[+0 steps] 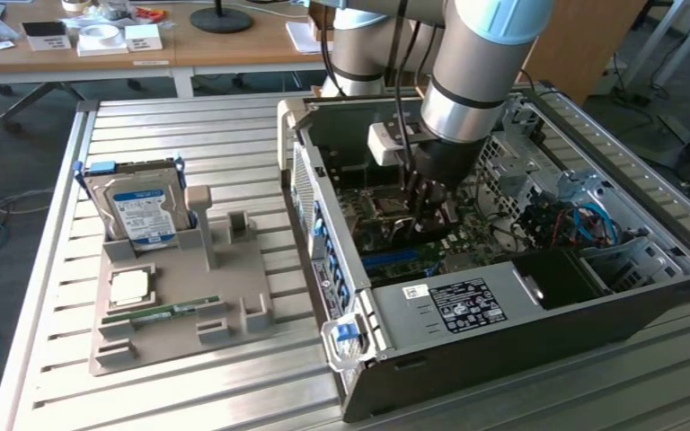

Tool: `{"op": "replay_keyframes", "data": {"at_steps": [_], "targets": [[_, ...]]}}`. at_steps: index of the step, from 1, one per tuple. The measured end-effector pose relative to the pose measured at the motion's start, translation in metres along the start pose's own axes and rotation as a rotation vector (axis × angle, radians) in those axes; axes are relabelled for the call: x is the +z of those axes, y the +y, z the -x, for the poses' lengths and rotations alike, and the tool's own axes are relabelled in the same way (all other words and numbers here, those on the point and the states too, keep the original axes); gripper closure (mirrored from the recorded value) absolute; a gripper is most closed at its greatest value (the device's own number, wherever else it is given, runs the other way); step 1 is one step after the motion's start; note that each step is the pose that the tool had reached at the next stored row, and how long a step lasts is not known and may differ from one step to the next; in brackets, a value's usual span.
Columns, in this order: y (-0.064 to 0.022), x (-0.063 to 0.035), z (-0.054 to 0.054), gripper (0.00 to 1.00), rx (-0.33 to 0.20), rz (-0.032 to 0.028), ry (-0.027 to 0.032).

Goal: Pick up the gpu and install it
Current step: 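Insert the gpu into the slot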

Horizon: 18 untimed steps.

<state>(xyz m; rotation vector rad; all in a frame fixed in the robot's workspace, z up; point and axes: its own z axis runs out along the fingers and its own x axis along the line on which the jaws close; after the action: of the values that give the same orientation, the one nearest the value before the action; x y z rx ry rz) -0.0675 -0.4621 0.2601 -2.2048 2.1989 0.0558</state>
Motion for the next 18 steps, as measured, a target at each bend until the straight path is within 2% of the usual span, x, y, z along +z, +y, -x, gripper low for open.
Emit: {"op": "replay_keyframes", "data": {"at_steps": [11,18], "targets": [[0.0023,0.0007,-0.0008,0.73,0.0,-0.0001,0.0039],[0.0042,0.0007,-0.001,0.73,0.0,0.0,0.0043]]}}
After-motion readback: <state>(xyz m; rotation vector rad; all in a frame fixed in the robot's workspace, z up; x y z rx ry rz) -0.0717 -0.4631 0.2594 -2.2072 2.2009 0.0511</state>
